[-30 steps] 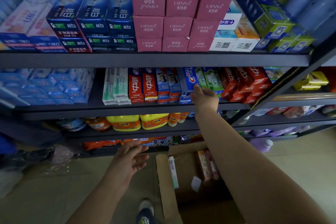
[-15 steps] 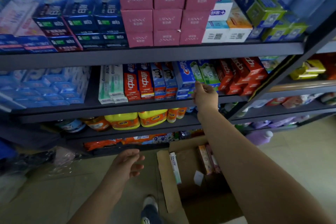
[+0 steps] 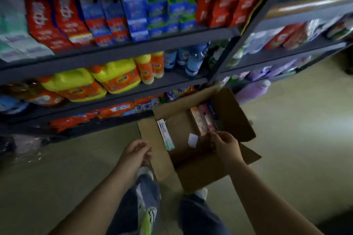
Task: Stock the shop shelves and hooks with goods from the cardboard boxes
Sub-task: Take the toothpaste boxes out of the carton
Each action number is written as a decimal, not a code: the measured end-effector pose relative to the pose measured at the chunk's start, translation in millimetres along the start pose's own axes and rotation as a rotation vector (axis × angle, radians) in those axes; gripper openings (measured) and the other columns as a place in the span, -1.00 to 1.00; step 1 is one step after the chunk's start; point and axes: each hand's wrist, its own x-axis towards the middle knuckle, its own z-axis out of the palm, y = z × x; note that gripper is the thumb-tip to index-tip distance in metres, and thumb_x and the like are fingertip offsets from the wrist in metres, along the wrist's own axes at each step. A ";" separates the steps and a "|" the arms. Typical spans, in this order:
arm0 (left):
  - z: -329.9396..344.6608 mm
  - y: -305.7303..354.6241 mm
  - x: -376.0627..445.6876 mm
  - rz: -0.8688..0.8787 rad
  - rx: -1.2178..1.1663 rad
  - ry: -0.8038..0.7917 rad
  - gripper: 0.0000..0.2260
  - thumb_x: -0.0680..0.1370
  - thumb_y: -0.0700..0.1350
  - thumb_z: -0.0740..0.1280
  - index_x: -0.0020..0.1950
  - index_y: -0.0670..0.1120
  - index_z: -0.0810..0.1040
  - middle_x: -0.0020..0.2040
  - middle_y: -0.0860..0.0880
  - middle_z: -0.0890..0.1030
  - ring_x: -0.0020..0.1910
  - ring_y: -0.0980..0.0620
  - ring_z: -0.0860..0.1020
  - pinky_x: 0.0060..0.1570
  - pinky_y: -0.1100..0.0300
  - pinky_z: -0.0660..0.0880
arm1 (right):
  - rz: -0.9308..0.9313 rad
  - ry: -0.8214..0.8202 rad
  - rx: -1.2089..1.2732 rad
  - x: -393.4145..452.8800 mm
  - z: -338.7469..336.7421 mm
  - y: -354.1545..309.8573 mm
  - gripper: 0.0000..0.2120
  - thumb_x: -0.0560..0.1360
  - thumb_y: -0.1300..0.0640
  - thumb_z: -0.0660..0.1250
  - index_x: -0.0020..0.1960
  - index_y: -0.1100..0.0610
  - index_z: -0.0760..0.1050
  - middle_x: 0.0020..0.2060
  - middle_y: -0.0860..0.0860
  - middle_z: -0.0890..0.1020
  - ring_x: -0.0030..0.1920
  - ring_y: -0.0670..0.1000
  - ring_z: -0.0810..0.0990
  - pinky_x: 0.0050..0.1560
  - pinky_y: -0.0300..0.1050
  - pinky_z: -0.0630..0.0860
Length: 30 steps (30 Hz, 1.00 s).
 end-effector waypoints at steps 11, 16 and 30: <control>89.1 -125.9 177.7 0.131 0.084 0.019 -0.87 0.59 -0.20 0.25 -0.08 0.01 0.51 -0.07 -0.04 0.62 -0.15 0.04 0.57 -0.21 0.31 0.50 | -0.018 -0.185 -0.206 207.4 96.3 166.5 -0.80 0.47 -0.07 0.36 0.04 0.00 0.55 -0.09 0.00 0.66 -0.10 -0.03 0.65 -0.06 -0.03 0.62; 96.8 -173.2 252.3 0.311 0.049 0.141 -0.88 0.57 -0.21 0.26 -0.05 0.01 0.52 -0.09 -0.04 0.61 -0.20 0.09 0.55 -0.11 0.20 0.48 | -0.102 -0.264 -0.404 313.5 171.0 230.2 -0.83 0.50 0.02 0.33 0.08 0.01 0.54 0.00 0.06 0.64 0.06 0.08 0.61 0.05 -0.09 0.54; 104.8 -224.5 297.8 0.497 -0.317 0.335 -0.80 0.55 -0.35 0.25 -0.09 -0.07 0.53 -0.21 -0.01 0.61 -0.34 0.23 0.55 -0.29 0.41 0.49 | 0.006 -0.593 -0.305 375.9 274.6 312.7 -0.48 0.42 -0.02 0.47 0.28 0.16 0.41 0.18 0.18 0.56 -0.01 0.12 0.62 -0.09 0.14 0.65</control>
